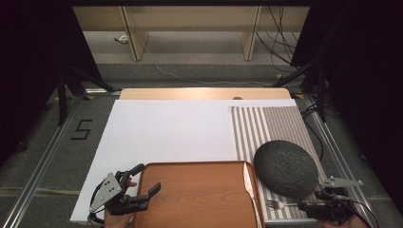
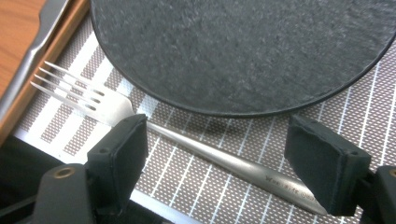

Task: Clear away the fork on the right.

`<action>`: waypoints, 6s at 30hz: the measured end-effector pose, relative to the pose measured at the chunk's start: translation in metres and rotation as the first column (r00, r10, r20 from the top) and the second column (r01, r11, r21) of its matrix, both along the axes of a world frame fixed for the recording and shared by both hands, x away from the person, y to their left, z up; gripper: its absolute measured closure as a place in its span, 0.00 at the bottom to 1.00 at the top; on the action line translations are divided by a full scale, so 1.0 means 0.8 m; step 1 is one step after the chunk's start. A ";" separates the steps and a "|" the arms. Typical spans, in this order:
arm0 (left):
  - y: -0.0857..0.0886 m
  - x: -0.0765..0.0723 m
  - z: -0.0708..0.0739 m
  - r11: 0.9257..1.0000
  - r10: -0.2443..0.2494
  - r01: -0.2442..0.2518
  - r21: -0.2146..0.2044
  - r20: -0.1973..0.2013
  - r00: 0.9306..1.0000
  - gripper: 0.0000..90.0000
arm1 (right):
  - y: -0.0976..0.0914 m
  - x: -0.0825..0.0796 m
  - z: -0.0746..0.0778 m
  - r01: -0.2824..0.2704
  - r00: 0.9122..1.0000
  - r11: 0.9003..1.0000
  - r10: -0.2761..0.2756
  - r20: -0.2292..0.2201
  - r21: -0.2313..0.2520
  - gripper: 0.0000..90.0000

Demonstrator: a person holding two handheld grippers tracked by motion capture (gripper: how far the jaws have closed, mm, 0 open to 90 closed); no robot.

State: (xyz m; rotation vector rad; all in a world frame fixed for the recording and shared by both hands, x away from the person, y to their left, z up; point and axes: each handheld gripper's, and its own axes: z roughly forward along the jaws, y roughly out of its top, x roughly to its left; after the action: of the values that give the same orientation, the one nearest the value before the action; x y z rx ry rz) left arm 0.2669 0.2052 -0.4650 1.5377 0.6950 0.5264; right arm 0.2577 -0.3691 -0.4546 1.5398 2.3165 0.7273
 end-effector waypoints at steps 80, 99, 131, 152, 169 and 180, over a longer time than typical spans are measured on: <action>-0.002 0.000 -0.002 1.000 0.000 0.000 0.001 -0.007 1.000 0.18 | 0.067 0.000 -0.001 -0.477 0.877 0.795 0.405 -0.258 -0.375 0.93; -0.002 0.000 -0.001 1.000 0.002 -0.002 0.001 -0.007 1.000 0.18 | 0.072 -0.003 0.006 -0.511 0.859 0.792 0.463 -0.219 -0.333 0.95; -0.001 0.000 -0.002 1.000 0.004 -0.004 0.002 -0.007 1.000 0.18 | 0.110 0.021 0.051 -0.461 0.887 0.872 0.450 0.101 0.165 0.95; -0.001 0.000 -0.001 1.000 0.009 -0.009 0.000 -0.004 1.000 0.18 | 0.165 0.036 0.055 -0.481 0.875 0.831 0.475 0.093 0.279 0.95; 0.000 -0.001 -0.001 1.000 0.007 -0.007 0.004 -0.002 1.000 0.18 | 0.205 0.040 0.039 -0.506 0.853 0.821 0.523 0.009 0.264 0.95; 0.000 -0.001 -0.001 1.000 0.007 -0.007 0.003 -0.002 1.000 0.18 | 0.221 0.036 0.027 -0.515 0.839 0.824 0.540 -0.057 0.235 0.95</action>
State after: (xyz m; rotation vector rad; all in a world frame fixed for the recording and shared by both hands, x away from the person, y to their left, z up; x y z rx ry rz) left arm 0.2661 0.2054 -0.4661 1.5393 0.7012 0.5315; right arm 0.2867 -0.1920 -0.4332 1.0175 2.8819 1.0632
